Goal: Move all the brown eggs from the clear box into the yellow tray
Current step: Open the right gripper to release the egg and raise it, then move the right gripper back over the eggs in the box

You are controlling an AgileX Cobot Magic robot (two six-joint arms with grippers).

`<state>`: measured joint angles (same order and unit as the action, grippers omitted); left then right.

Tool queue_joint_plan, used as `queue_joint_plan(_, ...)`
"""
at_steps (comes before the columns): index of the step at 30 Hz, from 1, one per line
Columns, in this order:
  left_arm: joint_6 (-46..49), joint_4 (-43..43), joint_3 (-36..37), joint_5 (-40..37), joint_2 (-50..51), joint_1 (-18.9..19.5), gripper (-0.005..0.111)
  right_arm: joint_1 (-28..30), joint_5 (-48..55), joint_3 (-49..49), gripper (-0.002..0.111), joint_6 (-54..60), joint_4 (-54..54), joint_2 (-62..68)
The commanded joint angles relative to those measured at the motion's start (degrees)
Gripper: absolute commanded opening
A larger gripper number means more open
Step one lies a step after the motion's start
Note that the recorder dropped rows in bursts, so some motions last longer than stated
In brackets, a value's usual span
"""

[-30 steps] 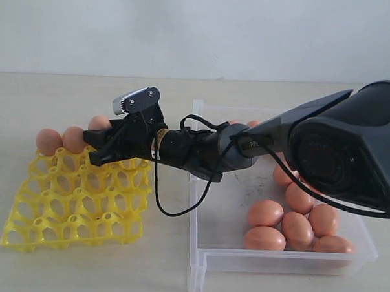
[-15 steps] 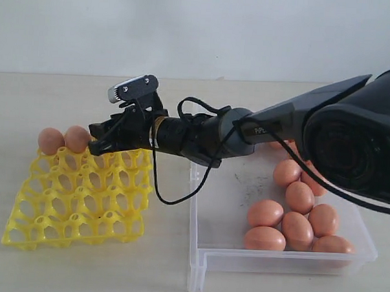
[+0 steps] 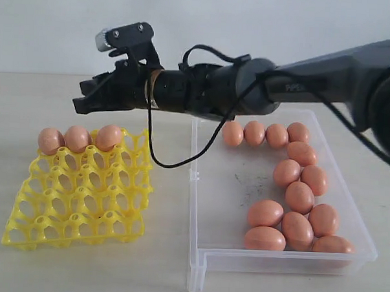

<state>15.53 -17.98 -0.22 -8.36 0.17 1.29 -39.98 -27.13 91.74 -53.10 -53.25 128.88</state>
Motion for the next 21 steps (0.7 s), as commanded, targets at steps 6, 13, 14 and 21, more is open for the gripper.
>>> queue_joint_plan(6,0.0,-0.3,0.2,0.8,-0.2,0.1,0.004,0.1,-4.8,-6.5,0.0,-44.9,-46.7,-19.0)
queue_joint_plan(13,0.0,-0.3,0.2,0.8,-0.2,0.1,0.004,0.0,21.1,-27.2,0.0,-39.4,-46.7,-32.7)
queue_joint_plan(14,0.0,-0.3,0.2,0.8,-0.2,0.1,0.004,0.0,29.8,-31.7,0.0,-37.6,-46.7,-35.4)
queue_joint_plan(21,0.0,-0.3,0.2,0.8,-0.2,0.1,0.004,4.4,59.5,-38.3,0.0,6.7,-11.7,-41.0)
